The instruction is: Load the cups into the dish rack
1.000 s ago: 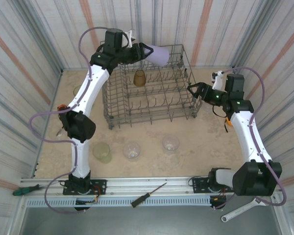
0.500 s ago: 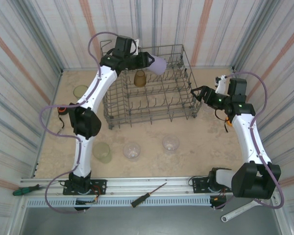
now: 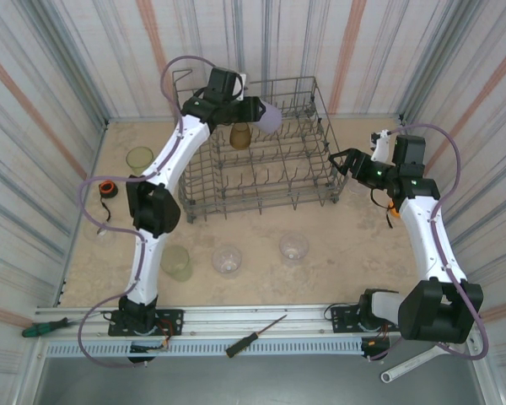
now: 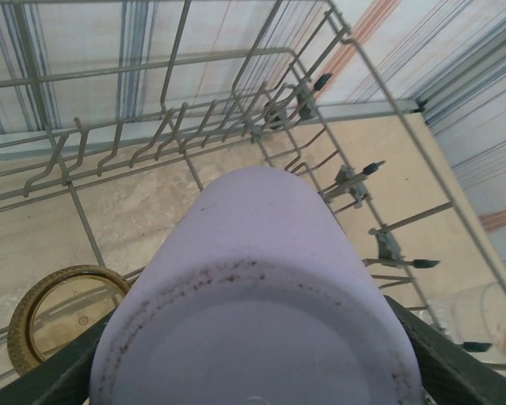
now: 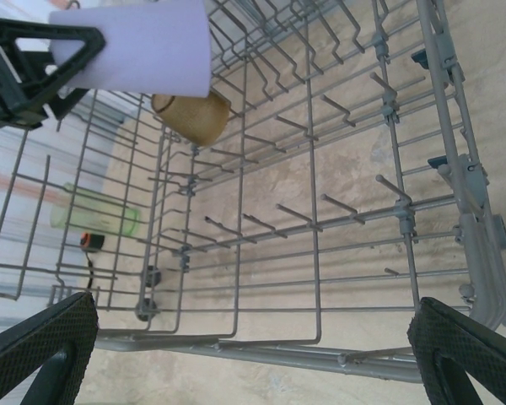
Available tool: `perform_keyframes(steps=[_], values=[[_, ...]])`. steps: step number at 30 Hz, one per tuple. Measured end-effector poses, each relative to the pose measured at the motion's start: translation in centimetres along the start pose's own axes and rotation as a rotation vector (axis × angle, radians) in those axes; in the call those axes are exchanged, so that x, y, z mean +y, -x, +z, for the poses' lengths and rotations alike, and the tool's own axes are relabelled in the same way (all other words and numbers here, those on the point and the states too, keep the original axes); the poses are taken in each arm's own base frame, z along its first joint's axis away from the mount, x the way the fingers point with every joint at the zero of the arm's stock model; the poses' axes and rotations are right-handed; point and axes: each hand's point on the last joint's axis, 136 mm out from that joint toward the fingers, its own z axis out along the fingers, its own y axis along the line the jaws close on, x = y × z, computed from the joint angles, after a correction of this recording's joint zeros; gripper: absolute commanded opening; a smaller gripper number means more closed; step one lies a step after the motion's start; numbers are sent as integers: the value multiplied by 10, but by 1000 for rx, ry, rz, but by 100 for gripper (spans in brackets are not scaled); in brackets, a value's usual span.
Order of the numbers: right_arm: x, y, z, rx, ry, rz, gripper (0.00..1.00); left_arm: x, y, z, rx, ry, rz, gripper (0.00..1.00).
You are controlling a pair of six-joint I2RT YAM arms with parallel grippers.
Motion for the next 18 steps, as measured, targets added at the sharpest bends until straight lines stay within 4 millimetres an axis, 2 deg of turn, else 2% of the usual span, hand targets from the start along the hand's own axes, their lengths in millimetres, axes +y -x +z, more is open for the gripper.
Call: perform_keyframes(steps=[7,18], values=[[-1,-2,1,5,-2,0,99,12,-11,11,29,54,32,18],[-1,-2,1,5,-2,-3,99,-2,-9,14,7,104,127,18]])
